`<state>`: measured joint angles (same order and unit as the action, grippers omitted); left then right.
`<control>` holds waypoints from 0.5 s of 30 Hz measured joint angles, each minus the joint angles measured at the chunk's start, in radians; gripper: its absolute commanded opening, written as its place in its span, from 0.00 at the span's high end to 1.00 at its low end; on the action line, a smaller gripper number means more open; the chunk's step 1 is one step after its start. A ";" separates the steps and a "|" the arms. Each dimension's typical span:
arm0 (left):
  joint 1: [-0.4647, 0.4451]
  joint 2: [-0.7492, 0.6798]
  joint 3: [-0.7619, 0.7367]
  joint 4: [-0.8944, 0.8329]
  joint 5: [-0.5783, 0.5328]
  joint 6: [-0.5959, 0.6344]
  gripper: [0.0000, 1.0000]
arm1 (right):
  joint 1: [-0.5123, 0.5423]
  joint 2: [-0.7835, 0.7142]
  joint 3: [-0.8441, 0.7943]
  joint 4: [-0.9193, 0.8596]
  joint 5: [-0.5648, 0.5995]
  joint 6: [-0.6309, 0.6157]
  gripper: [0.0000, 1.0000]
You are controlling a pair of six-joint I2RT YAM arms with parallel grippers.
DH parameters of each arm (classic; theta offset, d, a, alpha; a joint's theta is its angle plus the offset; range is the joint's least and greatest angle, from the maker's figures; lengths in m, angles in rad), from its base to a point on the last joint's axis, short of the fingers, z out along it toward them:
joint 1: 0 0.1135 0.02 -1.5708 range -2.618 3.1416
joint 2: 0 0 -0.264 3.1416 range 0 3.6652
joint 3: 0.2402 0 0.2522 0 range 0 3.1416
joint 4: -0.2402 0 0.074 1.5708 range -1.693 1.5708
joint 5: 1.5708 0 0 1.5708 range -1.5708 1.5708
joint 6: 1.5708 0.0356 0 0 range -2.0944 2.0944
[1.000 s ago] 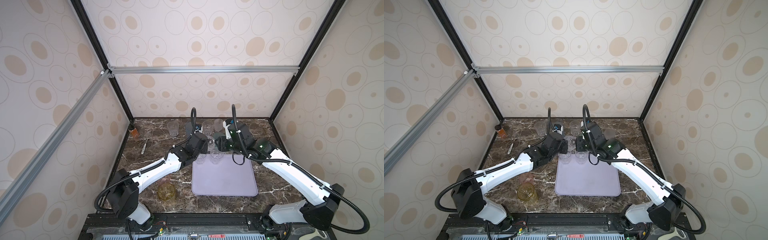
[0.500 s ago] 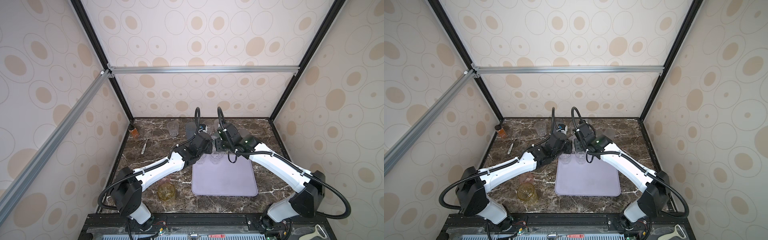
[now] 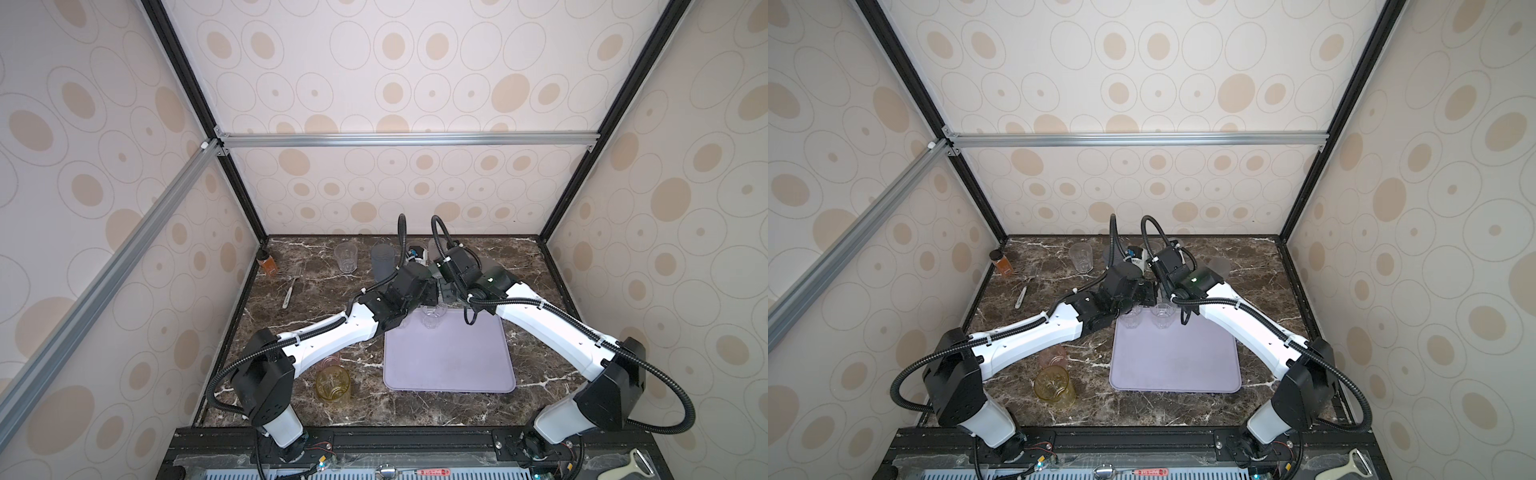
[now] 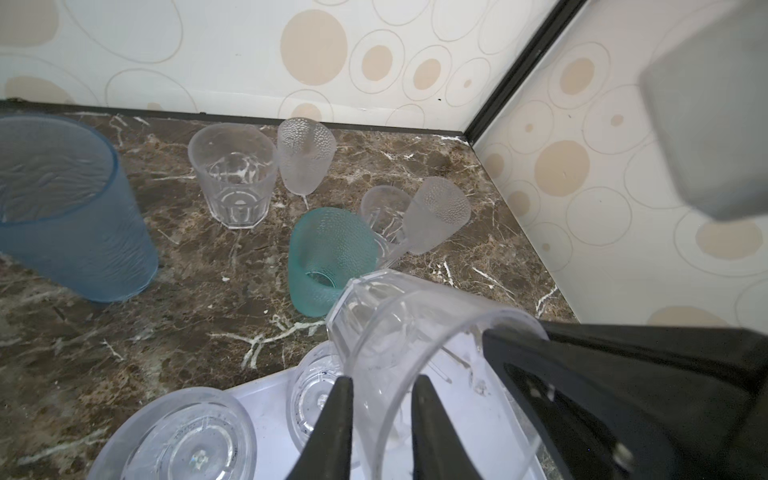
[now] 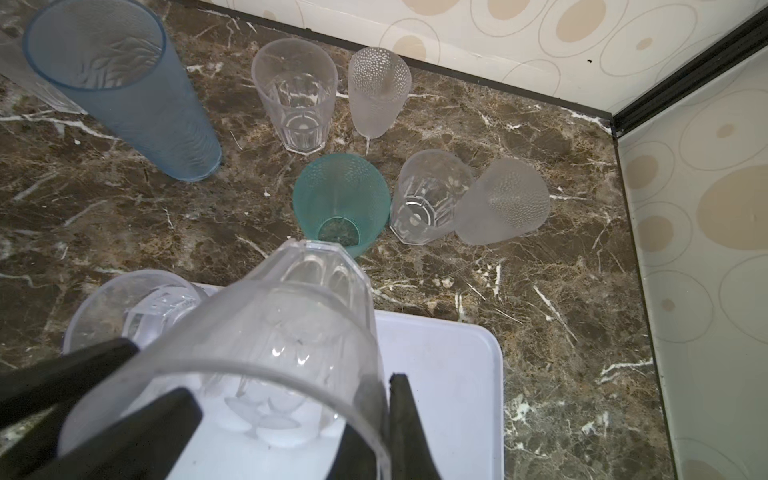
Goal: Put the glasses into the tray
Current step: 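Grip the third glass with the right gripper while the left gripper holds it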
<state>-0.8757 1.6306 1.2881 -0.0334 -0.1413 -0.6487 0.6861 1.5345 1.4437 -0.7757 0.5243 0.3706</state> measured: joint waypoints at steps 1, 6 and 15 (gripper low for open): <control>-0.002 -0.003 -0.001 0.012 0.007 0.000 0.62 | -0.009 -0.002 0.000 -0.003 -0.006 -0.002 1.00; -0.012 -0.043 -0.019 0.069 0.019 0.026 0.53 | -0.086 -0.029 -0.002 -0.018 -0.056 -0.002 1.00; -0.013 -0.147 -0.150 0.169 -0.095 0.228 0.44 | -0.329 -0.089 -0.036 -0.124 -0.274 -0.005 1.00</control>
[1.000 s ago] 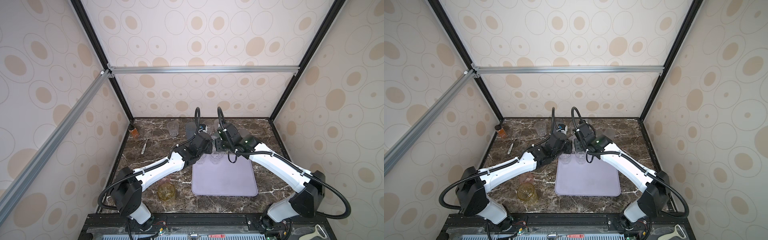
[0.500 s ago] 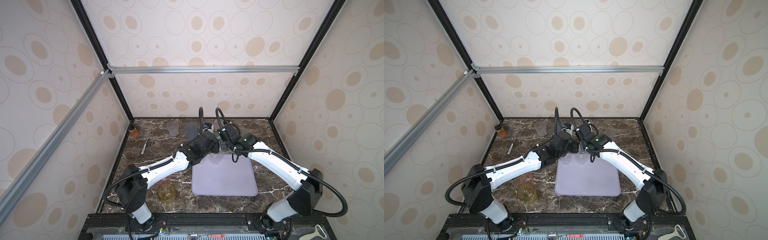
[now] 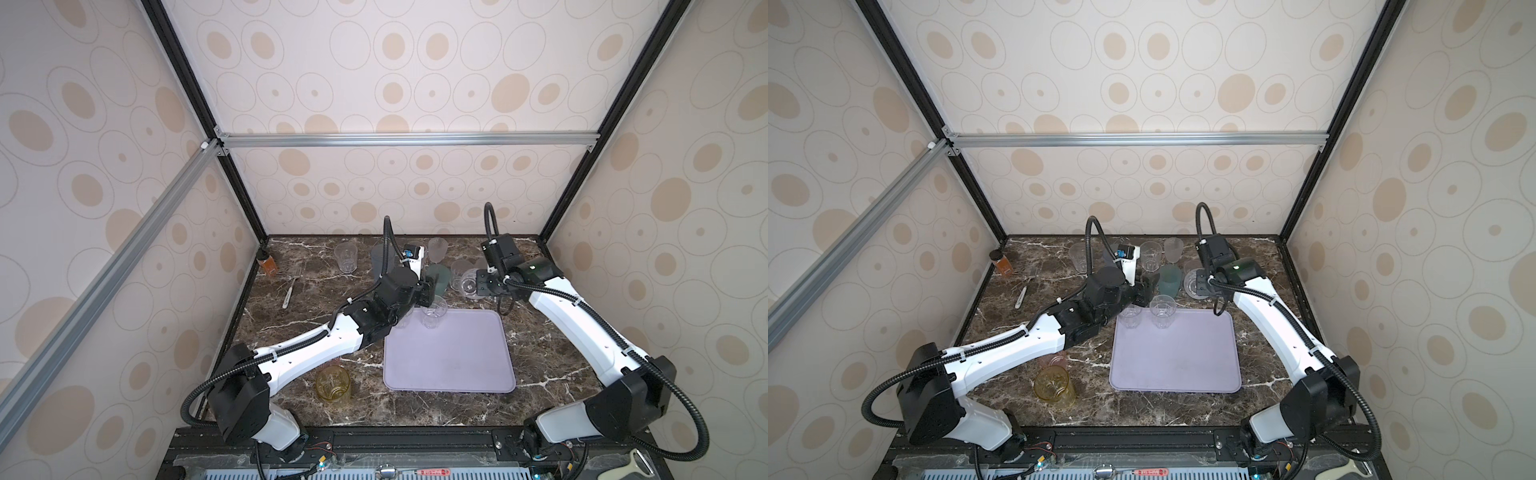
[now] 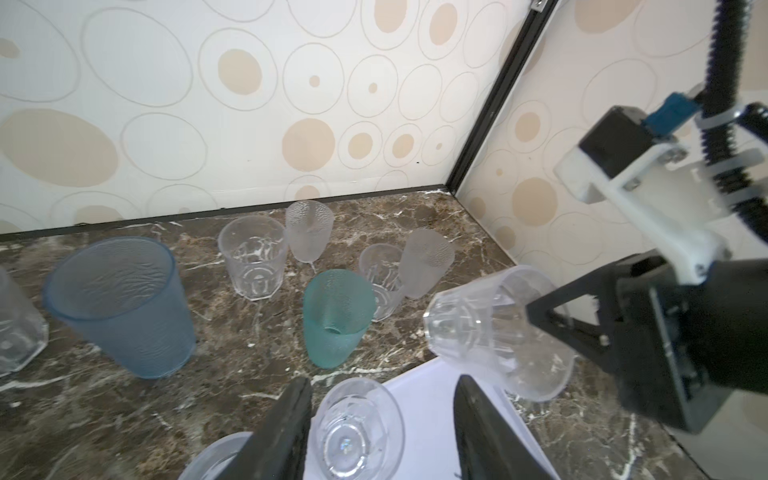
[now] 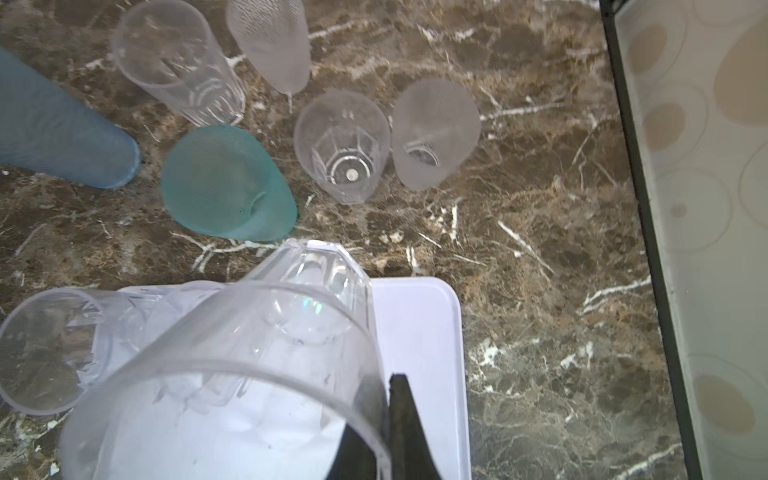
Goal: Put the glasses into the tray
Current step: 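Grip the third glass with the right gripper while the left gripper holds it, then set the glass upside down on the tray with the right gripper while the left releases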
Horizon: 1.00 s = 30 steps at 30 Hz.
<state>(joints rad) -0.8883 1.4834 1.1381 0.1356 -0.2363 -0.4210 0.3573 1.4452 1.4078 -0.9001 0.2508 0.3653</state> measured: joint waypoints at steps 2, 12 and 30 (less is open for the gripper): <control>0.000 -0.019 -0.066 0.038 -0.036 0.051 0.43 | -0.062 0.000 -0.022 -0.036 -0.070 -0.006 1.00; 0.000 -0.036 -0.218 0.180 -0.089 0.138 0.43 | -0.124 0.101 -0.095 -0.075 -0.270 -0.009 1.00; 0.000 -0.028 -0.219 0.223 -0.108 0.159 0.43 | -0.108 0.296 -0.101 0.030 -0.242 0.014 1.00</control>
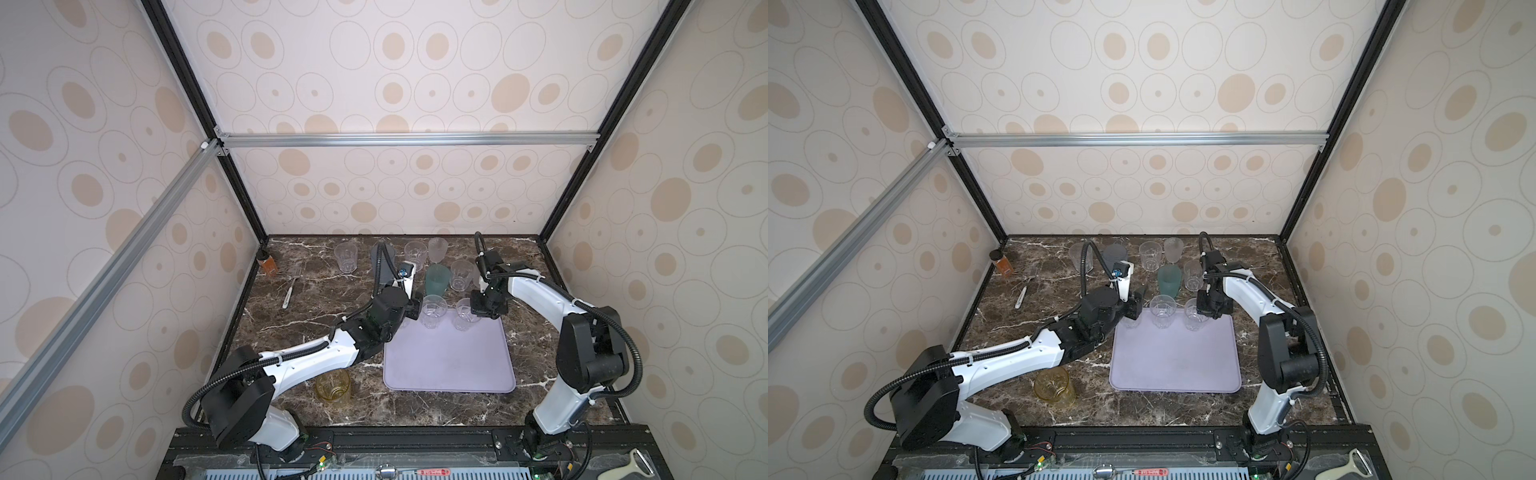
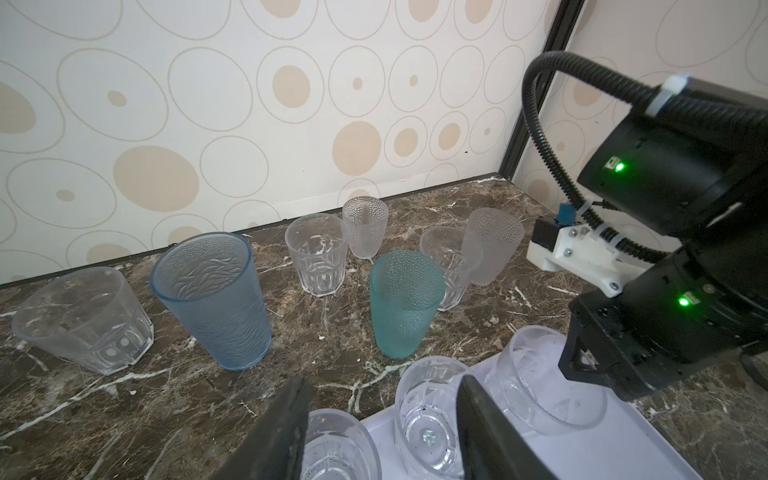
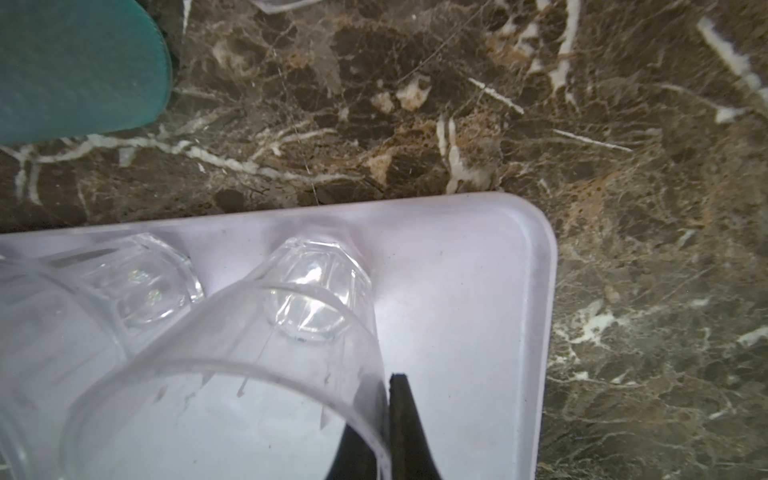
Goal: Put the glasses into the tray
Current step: 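Set the glass upside down on the tray with the right gripper while the left releases, then reach the left gripper back to the cluster and grasp a fourth clear glass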
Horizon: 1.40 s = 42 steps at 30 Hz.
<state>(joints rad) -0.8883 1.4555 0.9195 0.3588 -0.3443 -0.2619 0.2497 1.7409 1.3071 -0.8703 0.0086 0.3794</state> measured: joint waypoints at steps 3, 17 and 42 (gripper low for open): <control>0.000 0.009 0.000 0.000 -0.002 0.002 0.43 | 0.005 0.006 0.006 0.000 0.015 -0.002 1.00; 0.000 0.027 0.001 0.000 -0.005 0.005 0.43 | 0.038 0.061 0.075 -0.022 0.075 -0.011 0.99; 0.082 0.071 0.149 -0.190 -0.005 -0.014 0.40 | 0.060 -0.082 0.143 -0.021 0.037 0.010 0.61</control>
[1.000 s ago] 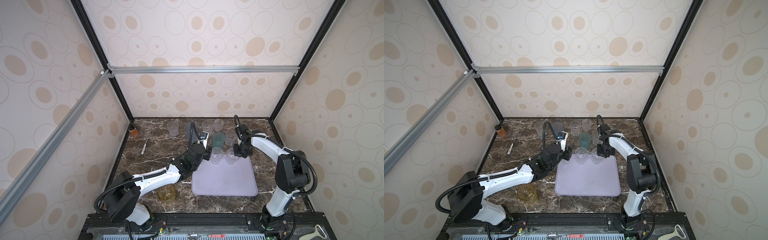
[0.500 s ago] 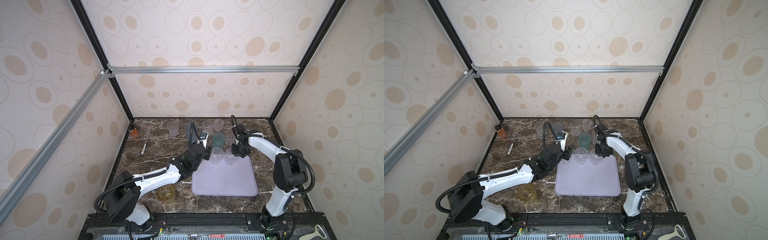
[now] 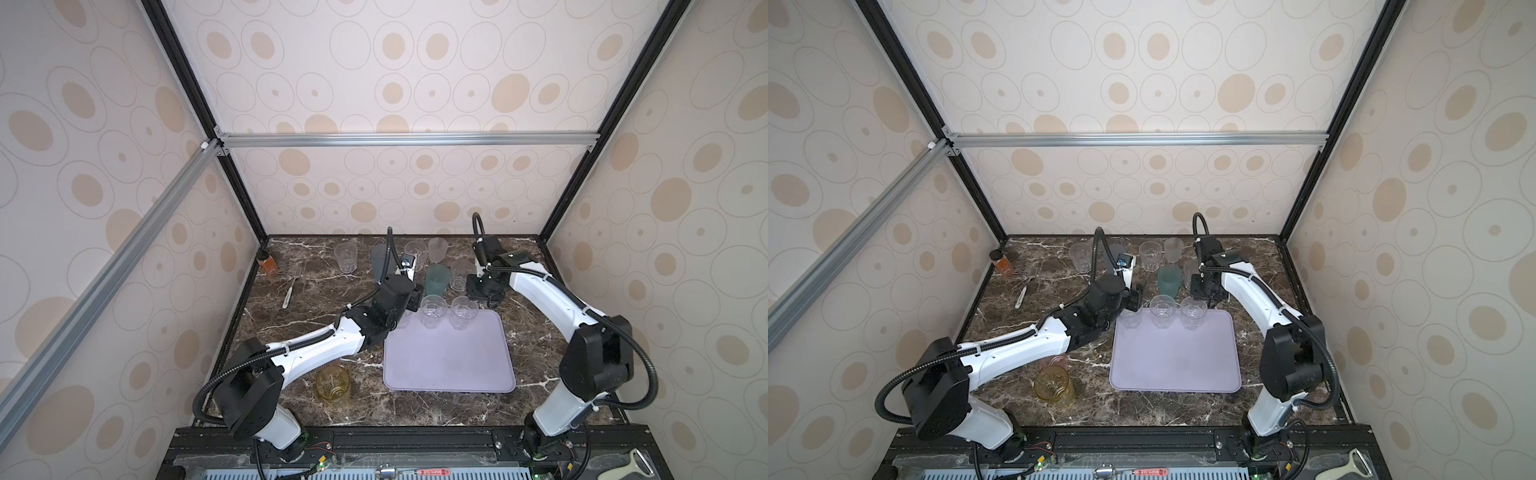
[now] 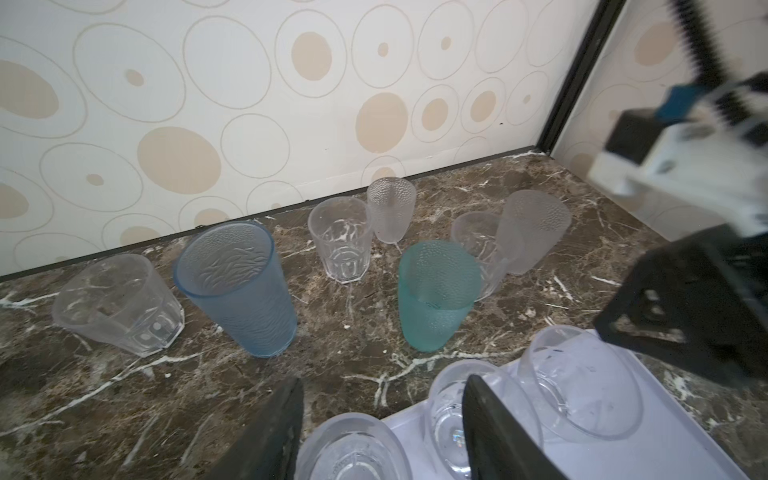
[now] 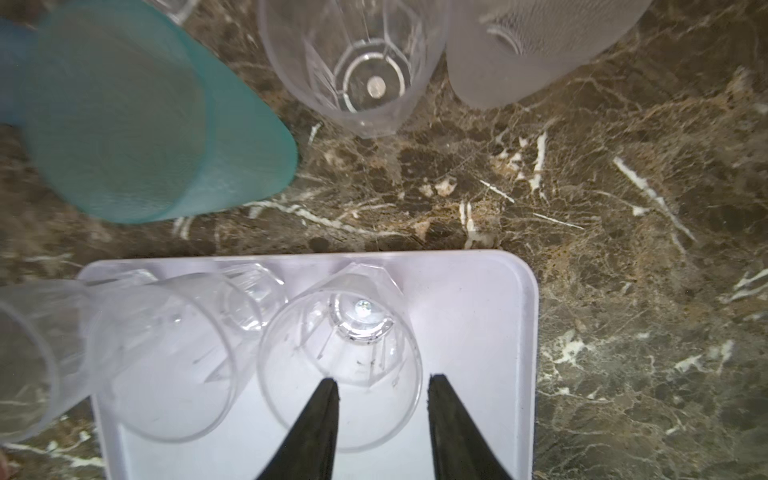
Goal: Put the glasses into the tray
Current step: 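Reach the left gripper back to the cluster and grasp a fourth clear glass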
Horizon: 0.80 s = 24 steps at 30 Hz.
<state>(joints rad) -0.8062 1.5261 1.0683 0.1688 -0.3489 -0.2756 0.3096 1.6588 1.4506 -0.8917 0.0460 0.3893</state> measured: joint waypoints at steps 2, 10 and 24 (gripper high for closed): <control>0.074 0.002 0.032 -0.044 0.031 0.001 0.40 | 0.000 -0.045 -0.001 0.015 -0.018 0.010 0.61; 0.433 0.061 0.135 -0.173 0.188 0.000 0.47 | 0.000 -0.110 -0.034 0.077 -0.057 0.042 0.61; 0.666 0.476 0.463 -0.324 0.401 -0.009 0.51 | 0.032 -0.108 -0.072 0.092 -0.077 0.066 0.61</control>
<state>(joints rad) -0.1406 2.0022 1.5318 -0.1551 0.0517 -0.2848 0.3412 1.5505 1.3785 -0.7994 -0.0311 0.4553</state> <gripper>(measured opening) 0.495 0.392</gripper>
